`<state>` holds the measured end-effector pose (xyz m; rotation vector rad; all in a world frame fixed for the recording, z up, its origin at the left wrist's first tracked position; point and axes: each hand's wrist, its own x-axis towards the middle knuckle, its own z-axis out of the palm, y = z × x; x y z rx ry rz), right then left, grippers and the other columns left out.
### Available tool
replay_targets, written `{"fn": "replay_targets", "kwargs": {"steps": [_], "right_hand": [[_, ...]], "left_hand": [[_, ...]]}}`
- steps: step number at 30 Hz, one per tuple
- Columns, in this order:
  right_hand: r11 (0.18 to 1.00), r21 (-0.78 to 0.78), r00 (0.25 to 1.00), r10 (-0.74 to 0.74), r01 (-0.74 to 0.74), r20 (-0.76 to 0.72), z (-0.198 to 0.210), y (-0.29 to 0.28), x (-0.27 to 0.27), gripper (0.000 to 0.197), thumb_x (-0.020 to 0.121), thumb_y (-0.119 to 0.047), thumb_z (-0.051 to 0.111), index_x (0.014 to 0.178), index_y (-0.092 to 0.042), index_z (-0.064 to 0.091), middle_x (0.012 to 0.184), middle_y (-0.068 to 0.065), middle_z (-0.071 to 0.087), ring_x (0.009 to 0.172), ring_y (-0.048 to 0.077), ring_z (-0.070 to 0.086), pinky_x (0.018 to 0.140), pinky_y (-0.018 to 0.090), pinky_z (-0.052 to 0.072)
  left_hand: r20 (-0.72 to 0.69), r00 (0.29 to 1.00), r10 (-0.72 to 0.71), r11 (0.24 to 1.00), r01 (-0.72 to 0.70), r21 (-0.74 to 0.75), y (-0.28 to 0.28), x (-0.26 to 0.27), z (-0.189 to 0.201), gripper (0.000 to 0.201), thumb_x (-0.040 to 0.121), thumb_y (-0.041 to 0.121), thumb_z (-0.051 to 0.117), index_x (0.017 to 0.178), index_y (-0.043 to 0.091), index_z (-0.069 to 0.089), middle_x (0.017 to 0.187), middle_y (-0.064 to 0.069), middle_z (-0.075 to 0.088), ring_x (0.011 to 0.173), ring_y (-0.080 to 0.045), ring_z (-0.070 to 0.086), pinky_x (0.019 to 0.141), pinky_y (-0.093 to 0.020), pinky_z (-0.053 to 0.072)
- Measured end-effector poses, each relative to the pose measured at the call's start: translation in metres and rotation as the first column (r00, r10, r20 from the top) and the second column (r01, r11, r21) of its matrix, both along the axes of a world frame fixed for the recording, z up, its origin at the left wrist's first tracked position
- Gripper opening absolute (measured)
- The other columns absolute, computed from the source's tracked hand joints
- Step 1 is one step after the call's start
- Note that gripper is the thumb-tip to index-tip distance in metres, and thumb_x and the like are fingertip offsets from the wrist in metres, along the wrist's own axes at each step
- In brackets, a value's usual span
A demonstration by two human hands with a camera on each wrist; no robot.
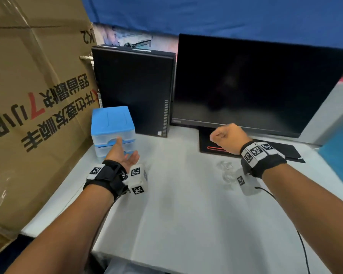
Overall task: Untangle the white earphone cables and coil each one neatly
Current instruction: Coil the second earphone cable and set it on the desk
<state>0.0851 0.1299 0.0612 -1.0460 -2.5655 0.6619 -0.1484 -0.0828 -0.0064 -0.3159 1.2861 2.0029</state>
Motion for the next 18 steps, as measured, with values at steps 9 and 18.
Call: {"fn": "replay_targets", "kwargs": {"steps": [9,18], "right_hand": [[0.833,-0.243,0.862,-0.441,0.496,0.248,-0.062,0.046,0.068,0.033,0.085,-0.030,0.067,0.098,0.000,0.069,0.089,0.017,0.074,0.080,0.028,0.072,0.069,0.035,0.056],[0.884,-0.040,0.805,-0.405,0.466,0.433,-0.079,0.011,0.050,0.032,0.074,-0.025,0.074,0.096,-0.006,0.061,0.082,0.006,0.065,0.075,0.025,0.066,0.064,0.029,0.052]], "left_hand": [[-0.079,0.997,0.013,0.999,-0.017,-0.052,0.006,-0.001,-0.019,0.062,0.099,0.049,0.046,0.147,0.012,0.034,0.144,-0.016,0.045,0.099,-0.026,0.065,0.060,-0.033,0.054],[-0.081,0.997,-0.017,0.999,0.013,-0.049,-0.004,0.011,-0.022,0.060,0.095,0.048,0.055,0.140,0.012,0.043,0.138,-0.012,0.053,0.106,-0.027,0.065,0.068,-0.032,0.055]]}}
